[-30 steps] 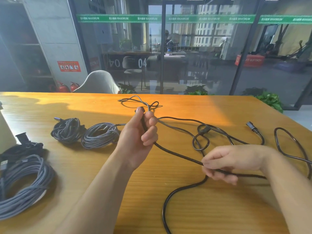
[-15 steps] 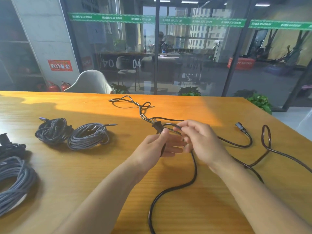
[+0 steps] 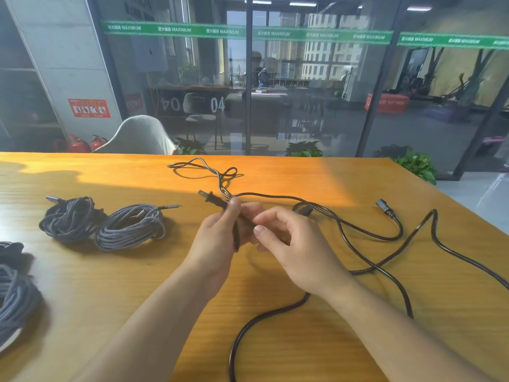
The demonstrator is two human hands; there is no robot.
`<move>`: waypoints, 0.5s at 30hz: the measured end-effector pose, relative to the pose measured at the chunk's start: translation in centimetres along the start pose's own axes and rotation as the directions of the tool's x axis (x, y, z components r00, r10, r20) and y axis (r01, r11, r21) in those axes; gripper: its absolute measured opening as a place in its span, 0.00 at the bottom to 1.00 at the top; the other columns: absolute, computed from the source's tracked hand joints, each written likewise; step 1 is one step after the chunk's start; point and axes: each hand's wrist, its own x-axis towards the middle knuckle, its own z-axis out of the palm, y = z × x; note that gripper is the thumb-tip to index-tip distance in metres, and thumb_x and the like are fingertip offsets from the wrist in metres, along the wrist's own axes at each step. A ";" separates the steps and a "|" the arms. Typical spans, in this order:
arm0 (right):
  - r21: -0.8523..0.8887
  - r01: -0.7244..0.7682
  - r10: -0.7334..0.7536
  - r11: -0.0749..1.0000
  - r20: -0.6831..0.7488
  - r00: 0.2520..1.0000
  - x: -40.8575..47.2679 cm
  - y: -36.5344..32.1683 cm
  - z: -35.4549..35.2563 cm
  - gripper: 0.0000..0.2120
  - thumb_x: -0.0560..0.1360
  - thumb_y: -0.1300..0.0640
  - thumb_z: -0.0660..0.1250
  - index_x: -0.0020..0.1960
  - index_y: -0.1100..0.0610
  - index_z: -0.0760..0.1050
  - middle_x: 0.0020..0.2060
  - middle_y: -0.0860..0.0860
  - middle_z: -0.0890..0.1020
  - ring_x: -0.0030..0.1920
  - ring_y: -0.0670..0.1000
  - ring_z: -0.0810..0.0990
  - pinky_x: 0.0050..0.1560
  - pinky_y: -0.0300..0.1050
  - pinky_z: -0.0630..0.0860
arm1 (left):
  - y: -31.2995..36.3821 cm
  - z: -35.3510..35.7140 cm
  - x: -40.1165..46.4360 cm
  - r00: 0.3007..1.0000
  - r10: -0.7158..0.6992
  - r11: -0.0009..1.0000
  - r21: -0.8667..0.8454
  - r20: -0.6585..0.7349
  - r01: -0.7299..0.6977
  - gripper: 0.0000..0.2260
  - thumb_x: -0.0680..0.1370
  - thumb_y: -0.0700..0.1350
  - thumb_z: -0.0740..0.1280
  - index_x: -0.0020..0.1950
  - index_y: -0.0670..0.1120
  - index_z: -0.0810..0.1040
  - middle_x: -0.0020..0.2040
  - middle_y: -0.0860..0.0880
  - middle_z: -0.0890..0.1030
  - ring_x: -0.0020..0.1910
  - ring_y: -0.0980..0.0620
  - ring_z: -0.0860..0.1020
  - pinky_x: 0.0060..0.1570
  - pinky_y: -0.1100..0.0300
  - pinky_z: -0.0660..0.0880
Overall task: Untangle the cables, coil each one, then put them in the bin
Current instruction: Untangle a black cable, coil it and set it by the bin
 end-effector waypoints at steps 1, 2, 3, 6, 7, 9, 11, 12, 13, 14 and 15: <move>-0.051 0.004 -0.002 0.999 0.023 1.000 0.0 0.0 -0.2 0.04 0.83 0.52 0.67 0.53 0.50 0.80 0.44 0.45 0.87 0.44 0.46 0.86 0.53 0.51 0.82 | 0.4 -0.3 0.1 1.000 0.015 0.998 -0.068 -0.022 -0.017 0.21 0.87 0.53 0.57 0.58 0.39 0.83 0.53 0.39 0.87 0.52 0.43 0.85 0.57 0.48 0.78; -0.108 0.007 0.000 0.994 0.066 0.998 0.0 -0.1 -0.5 0.06 0.84 0.50 0.66 0.52 0.50 0.79 0.43 0.45 0.87 0.43 0.46 0.85 0.53 0.51 0.81 | 0.8 -0.5 0.2 0.999 0.028 0.990 -0.136 -0.038 -0.033 0.20 0.88 0.52 0.56 0.57 0.39 0.82 0.52 0.40 0.87 0.53 0.44 0.86 0.56 0.50 0.78; -0.171 0.007 0.016 0.985 0.133 0.991 0.1 -0.1 -0.9 0.09 0.85 0.48 0.63 0.51 0.50 0.79 0.42 0.45 0.87 0.43 0.46 0.85 0.53 0.51 0.81 | 1.3 -0.8 0.3 0.998 0.036 0.980 -0.192 -0.049 -0.045 0.19 0.88 0.51 0.56 0.56 0.40 0.81 0.51 0.41 0.87 0.53 0.45 0.86 0.55 0.51 0.78; -0.272 -0.033 0.131 0.962 0.352 0.927 0.1 0.2 -1.8 0.16 0.87 0.45 0.56 0.53 0.49 0.80 0.42 0.46 0.86 0.40 0.46 0.84 0.51 0.51 0.80 | 2.5 -1.4 0.2 0.997 0.059 0.932 -0.354 -0.059 -0.076 0.17 0.88 0.52 0.55 0.50 0.44 0.78 0.44 0.47 0.84 0.46 0.49 0.85 0.53 0.55 0.76; -0.284 -0.051 0.171 0.958 0.417 0.893 0.1 0.4 -1.8 0.17 0.88 0.45 0.54 0.55 0.49 0.80 0.42 0.47 0.86 0.39 0.47 0.84 0.51 0.51 0.80 | 2.9 -1.5 0.0 0.996 0.063 0.907 -0.412 -0.057 -0.081 0.17 0.88 0.52 0.55 0.47 0.46 0.76 0.40 0.49 0.82 0.42 0.50 0.83 0.51 0.56 0.75; -0.283 -0.065 0.210 0.957 0.521 0.827 0.0 0.5 -1.7 0.19 0.88 0.44 0.53 0.55 0.50 0.80 0.38 0.48 0.84 0.36 0.48 0.79 0.49 0.49 0.78 | 3.7 -1.7 -0.4 0.998 0.054 0.863 -0.502 -0.029 -0.062 0.16 0.88 0.53 0.56 0.44 0.48 0.73 0.36 0.52 0.74 0.35 0.53 0.77 0.45 0.60 0.74; -0.273 -0.056 0.208 0.960 0.566 0.798 0.0 0.4 -1.8 0.20 0.88 0.43 0.53 0.53 0.50 0.80 0.35 0.48 0.79 0.36 0.47 0.74 0.44 0.46 0.74 | 4.1 -1.9 -0.9 0.997 0.029 0.833 -0.553 0.077 0.019 0.16 0.87 0.53 0.58 0.41 0.49 0.71 0.32 0.55 0.67 0.28 0.56 0.69 0.36 0.64 0.70; -0.282 -0.037 0.199 0.959 0.572 0.796 0.2 0.5 -2.0 0.20 0.87 0.41 0.53 0.52 0.50 0.80 0.34 0.48 0.77 0.36 0.46 0.74 0.43 0.43 0.72 | 4.1 -2.0 -1.1 0.988 0.021 0.831 -0.552 0.156 0.070 0.16 0.86 0.54 0.58 0.40 0.50 0.70 0.30 0.56 0.64 0.26 0.57 0.66 0.33 0.65 0.67; -0.298 -0.020 0.196 0.954 0.573 0.796 0.4 0.6 -2.2 0.21 0.86 0.39 0.54 0.49 0.49 0.80 0.34 0.48 0.75 0.36 0.45 0.74 0.42 0.41 0.72 | 4.1 -2.0 -1.2 0.972 0.018 0.840 -0.530 0.236 0.113 0.17 0.86 0.54 0.58 0.38 0.50 0.70 0.29 0.56 0.62 0.24 0.58 0.63 0.30 0.65 0.64; -0.314 -0.014 0.201 0.949 0.571 0.796 0.5 0.7 -2.4 0.22 0.85 0.36 0.55 0.47 0.48 0.81 0.34 0.49 0.74 0.36 0.45 0.74 0.41 0.41 0.71 | 4.0 -2.1 -1.4 0.950 0.017 0.858 -0.492 0.311 0.146 0.18 0.86 0.54 0.57 0.37 0.50 0.69 0.28 0.56 0.61 0.22 0.58 0.61 0.28 0.64 0.61; -0.334 -0.016 0.214 0.942 0.564 0.798 0.7 0.9 -2.7 0.23 0.83 0.33 0.57 0.45 0.48 0.81 0.33 0.49 0.73 0.36 0.47 0.74 0.40 0.44 0.72 | 3.9 -2.1 -1.4 0.924 0.015 0.876 -0.451 0.381 0.172 0.19 0.86 0.54 0.57 0.36 0.51 0.68 0.27 0.56 0.61 0.22 0.58 0.59 0.27 0.64 0.60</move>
